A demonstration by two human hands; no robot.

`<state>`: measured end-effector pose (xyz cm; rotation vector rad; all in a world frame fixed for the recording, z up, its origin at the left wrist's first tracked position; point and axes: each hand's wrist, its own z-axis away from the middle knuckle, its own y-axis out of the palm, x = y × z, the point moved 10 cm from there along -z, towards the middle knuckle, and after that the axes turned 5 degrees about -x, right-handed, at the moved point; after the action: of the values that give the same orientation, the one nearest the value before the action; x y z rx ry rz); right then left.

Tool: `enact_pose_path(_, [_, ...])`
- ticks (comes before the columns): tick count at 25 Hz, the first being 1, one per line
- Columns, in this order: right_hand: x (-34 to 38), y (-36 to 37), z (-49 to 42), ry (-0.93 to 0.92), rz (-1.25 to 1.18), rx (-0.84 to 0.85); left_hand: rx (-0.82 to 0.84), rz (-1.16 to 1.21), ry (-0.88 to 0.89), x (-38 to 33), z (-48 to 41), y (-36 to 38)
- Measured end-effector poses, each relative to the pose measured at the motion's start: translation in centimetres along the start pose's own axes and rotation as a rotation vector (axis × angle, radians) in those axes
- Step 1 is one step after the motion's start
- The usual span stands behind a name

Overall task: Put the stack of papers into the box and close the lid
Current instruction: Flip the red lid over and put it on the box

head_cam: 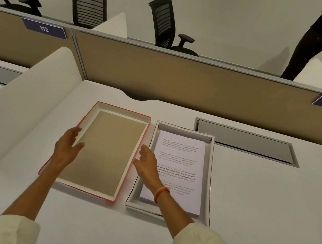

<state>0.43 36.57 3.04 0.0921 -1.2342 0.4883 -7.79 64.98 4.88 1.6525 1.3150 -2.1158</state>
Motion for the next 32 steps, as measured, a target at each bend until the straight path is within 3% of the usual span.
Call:
enact_pose_path(4, [-1.2,2.5,0.3,0.021,0.121,0.005,-0.045,-0.243,-0.036,3.0,-0.5,-3.1])
enact_pose_path(10, [-3.2,4.7,0.5,0.078,0.216,0.007,-0.048,-0.370,-0.176,7.3,0.2,-4.9])
enact_pose_path(15, [-4.0,5.1,0.4,0.068,0.312,0.022,-0.059,-0.475,-0.142,7.2,1.2,-5.1])
enact_pose_path(25, [-1.4,4.8,0.6,-0.047,0.415,0.011,-0.296,-0.458,-0.101,-1.7,3.4,-8.9])
enact_pose_path(32, [10.7,8.0,0.1,-0.205,0.159,0.032,-0.377,-0.606,-0.006,-8.3,6.4,-8.9])
